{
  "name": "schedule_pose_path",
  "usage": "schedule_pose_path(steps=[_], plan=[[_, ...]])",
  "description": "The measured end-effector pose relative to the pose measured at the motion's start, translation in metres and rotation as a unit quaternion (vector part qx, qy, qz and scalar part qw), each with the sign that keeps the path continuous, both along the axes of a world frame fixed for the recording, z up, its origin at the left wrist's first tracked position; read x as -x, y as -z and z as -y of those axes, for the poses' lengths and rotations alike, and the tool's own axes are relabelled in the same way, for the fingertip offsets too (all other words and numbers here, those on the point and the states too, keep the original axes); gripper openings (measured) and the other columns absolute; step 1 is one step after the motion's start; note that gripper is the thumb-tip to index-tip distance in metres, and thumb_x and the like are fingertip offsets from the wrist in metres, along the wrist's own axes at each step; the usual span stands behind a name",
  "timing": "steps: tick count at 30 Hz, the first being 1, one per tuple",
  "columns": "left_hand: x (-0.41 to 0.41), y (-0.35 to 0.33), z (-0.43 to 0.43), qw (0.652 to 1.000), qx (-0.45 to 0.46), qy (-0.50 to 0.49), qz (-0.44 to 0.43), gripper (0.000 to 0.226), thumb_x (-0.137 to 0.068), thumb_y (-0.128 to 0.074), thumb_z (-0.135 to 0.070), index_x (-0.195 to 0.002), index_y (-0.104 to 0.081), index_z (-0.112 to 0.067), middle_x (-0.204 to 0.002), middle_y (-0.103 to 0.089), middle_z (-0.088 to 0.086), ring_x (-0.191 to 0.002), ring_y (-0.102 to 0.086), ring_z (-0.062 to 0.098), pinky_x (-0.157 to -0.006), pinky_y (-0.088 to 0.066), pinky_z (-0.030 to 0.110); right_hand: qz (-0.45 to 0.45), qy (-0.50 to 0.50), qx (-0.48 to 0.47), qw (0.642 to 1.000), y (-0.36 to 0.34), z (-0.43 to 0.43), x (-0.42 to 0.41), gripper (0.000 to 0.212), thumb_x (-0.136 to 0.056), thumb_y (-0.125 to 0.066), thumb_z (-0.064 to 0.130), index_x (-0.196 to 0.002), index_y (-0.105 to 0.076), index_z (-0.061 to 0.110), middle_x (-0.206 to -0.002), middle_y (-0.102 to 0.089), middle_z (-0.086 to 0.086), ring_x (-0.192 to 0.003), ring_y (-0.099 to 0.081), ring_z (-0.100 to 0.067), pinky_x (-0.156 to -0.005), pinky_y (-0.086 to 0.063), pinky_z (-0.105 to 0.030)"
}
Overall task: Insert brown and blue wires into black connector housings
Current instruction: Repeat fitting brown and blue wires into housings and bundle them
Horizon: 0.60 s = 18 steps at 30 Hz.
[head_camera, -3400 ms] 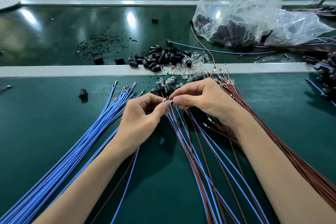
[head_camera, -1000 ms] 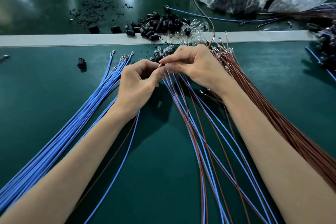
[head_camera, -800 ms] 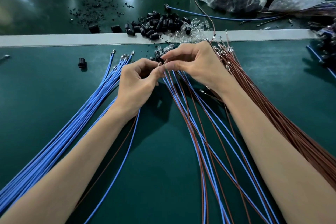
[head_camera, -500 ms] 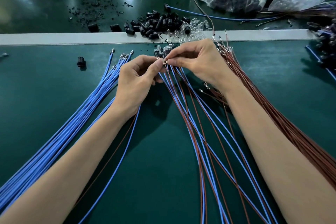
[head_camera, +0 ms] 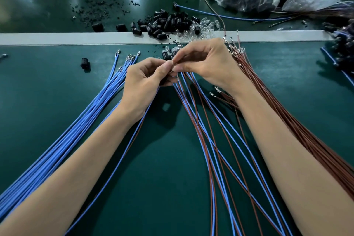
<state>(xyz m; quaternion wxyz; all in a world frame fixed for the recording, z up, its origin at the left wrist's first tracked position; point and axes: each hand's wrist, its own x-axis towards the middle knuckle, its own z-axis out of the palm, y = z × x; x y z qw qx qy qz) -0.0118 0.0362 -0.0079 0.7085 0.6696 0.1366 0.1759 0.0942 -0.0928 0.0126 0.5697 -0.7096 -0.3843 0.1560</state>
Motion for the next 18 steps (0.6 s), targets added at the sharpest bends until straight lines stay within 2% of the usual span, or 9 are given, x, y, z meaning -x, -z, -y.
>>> schedule_pose_path(steps=[4,13,18], plan=[[0.0006,0.0003,-0.0014,1.000,0.010,0.009,-0.006,0.018,-0.096,-0.052,-0.007,-0.083,-0.064,-0.007,-0.064,-0.069,-0.004,-0.059,-0.064,0.009,-0.064,-0.053,0.020,0.012,0.004,-0.012,1.000,0.0015,-0.0018,0.0023,0.025,-0.069,-0.078,-0.004,-0.093,-0.070,0.002,-0.086,-0.071,-0.015,-0.077,-0.071,-0.019,-0.080,-0.057,-0.028],[0.0026,-0.0025,-0.0057,0.998,0.038,0.046,-0.006,0.020,-0.096,-0.050,-0.005,-0.080,-0.062,-0.006,-0.061,-0.066,-0.003,-0.054,-0.058,0.009,-0.059,-0.048,0.018,0.020,0.012,-0.045,0.999,0.0054,-0.0050,0.0043,0.026,-0.068,-0.079,-0.005,-0.091,-0.069,0.003,-0.084,-0.071,-0.013,-0.075,-0.071,-0.018,-0.077,-0.057,-0.028],[0.0046,-0.0032,-0.0083,0.997,0.008,0.074,-0.011,0.020,-0.096,-0.050,-0.006,-0.079,-0.061,-0.007,-0.061,-0.065,-0.003,-0.055,-0.057,0.009,-0.058,-0.046,0.016,0.024,0.012,-0.057,0.998,0.0050,-0.0042,0.0023,0.027,-0.068,-0.079,-0.005,-0.093,-0.069,0.000,-0.085,-0.070,-0.013,-0.074,-0.069,-0.014,-0.075,-0.056,-0.024]])
